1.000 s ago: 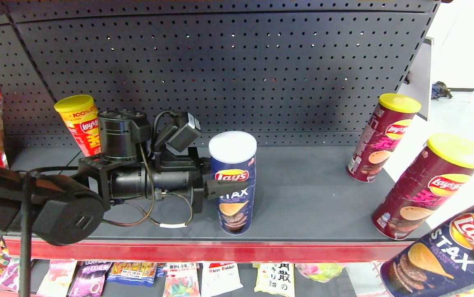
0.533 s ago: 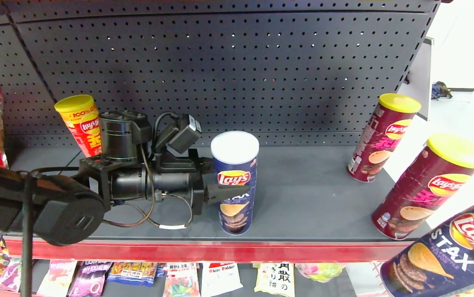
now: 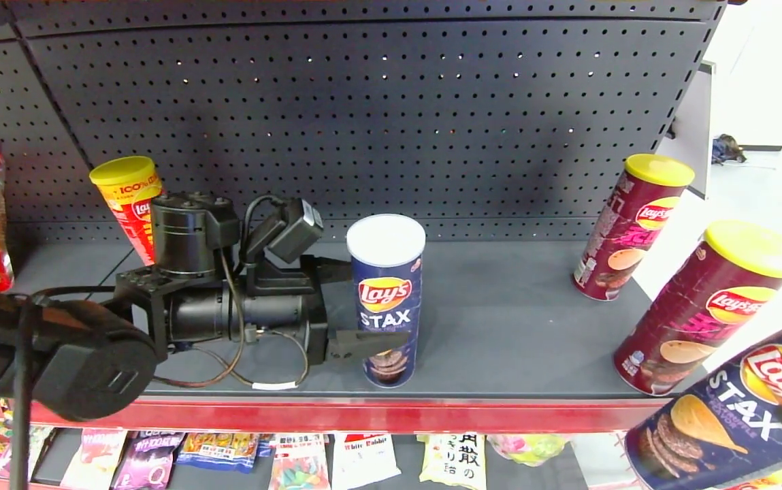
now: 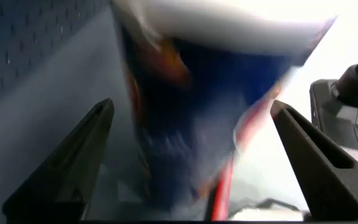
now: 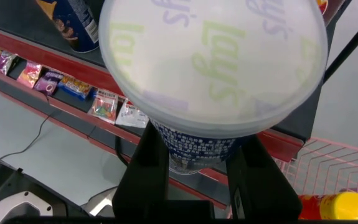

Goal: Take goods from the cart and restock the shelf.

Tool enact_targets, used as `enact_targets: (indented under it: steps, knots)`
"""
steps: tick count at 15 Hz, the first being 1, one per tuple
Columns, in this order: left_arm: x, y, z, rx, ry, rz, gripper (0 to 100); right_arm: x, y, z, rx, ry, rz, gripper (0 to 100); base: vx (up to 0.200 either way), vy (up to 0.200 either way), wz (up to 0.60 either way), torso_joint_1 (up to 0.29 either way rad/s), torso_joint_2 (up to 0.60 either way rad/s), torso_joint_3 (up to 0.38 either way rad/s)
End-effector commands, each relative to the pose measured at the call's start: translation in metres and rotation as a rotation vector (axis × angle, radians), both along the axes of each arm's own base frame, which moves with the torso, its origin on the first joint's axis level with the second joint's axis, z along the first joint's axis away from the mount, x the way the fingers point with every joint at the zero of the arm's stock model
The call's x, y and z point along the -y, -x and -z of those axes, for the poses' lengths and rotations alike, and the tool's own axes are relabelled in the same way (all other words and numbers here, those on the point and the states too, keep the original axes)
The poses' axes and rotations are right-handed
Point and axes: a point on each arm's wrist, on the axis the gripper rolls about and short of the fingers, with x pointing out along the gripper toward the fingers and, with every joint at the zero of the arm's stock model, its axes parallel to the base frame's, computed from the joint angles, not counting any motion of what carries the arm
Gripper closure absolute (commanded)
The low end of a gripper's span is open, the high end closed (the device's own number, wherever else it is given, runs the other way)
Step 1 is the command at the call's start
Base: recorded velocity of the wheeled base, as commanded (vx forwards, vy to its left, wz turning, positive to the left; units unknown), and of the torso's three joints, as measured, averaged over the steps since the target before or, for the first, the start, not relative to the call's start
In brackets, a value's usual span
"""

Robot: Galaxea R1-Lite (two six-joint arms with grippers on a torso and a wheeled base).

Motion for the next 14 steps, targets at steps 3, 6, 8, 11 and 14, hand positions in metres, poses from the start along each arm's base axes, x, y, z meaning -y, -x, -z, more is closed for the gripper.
enact_targets:
  steps: [3,6,8,11,14]
  knots:
    - [-0.037,0.027,-0.004,0.0,-0.009,-0.101,0,-0.009,-0.021,-0.018,-0.017,0.006,-0.077,100,0.0,0.0,0.0,0.0,0.0,0.0]
    - [-0.061,0.057,-0.005,0.0,-0.012,-0.162,0,-0.02,-0.047,-0.036,-0.035,0.015,-0.126,100,0.0,0.0,0.0,0.0,0.0,0.0]
    - [-0.071,0.08,0.002,-0.013,-0.037,-0.216,0,-0.029,-0.061,-0.044,-0.048,0.021,-0.157,100,0.0,0.0,0.0,0.0,0.0,0.0]
    - [-0.081,0.099,0.004,0.005,-0.058,-0.317,0,-0.04,-0.09,-0.049,-0.063,0.058,-0.18,100,0.0,0.0,0.0,0.0,0.0,0.0]
    - [-0.085,0.11,0.0,0.028,-0.044,-0.321,0,-0.052,-0.121,-0.051,-0.057,0.095,-0.205,100,0.0,0.0,0.0,0.0,0.0,0.0]
